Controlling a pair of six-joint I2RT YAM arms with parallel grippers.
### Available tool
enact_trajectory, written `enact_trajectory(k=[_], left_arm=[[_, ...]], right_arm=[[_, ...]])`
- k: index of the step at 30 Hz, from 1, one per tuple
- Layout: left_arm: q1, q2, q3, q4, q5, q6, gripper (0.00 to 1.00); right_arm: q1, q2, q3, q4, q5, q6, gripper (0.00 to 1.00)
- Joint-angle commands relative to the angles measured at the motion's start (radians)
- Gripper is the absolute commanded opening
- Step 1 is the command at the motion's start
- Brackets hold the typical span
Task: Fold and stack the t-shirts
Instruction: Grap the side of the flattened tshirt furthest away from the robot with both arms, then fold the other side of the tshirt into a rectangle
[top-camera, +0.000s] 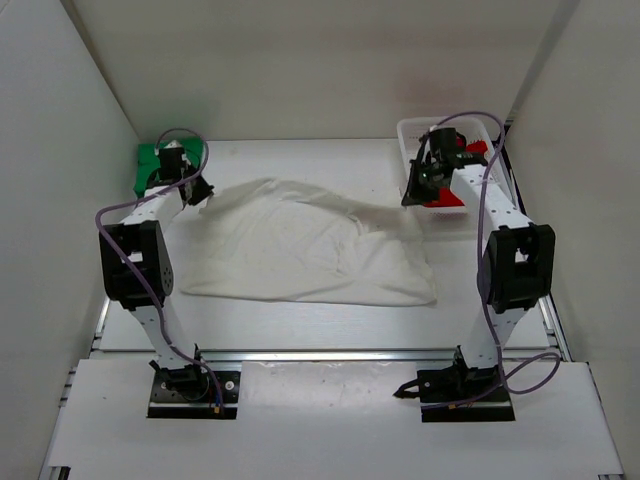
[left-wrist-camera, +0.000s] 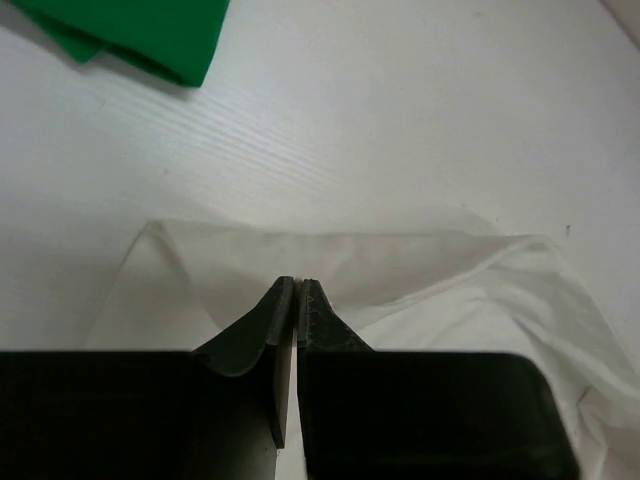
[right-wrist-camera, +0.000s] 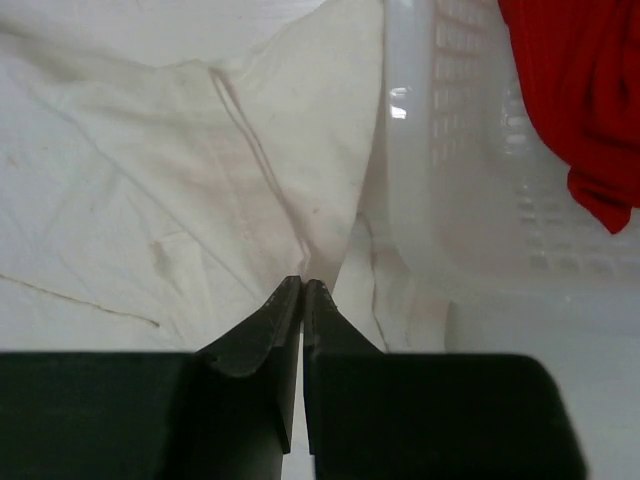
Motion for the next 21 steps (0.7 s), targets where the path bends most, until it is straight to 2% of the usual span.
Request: enact_trajectory(k=[1, 7, 12, 21], left_arm=[[0.047, -0.086, -0.069, 0.034, 0.072, -0.020, 0.00], [0.074, -0.172, -0.130, 0.043, 0.083, -0.012, 0.00], [0.120, -0.247, -0.185, 0.063, 0.127, -0.064, 0.00], [0.175, -0.425, -0.319, 0.092, 0.149, -0.097, 0.00]], right_arm=[[-0.029, -0.150, -0.116, 0.179, 0.014, 0.039, 0.00], [-0.060, -0.302, -0.312, 0.286, 0.014, 0.110, 0.00], [-0.082, -0.445, -0.476, 0.356, 0.013, 0.147, 0.00], [-0.037, -0.663, -0.740, 0.427, 0.038, 0.199, 0.00]])
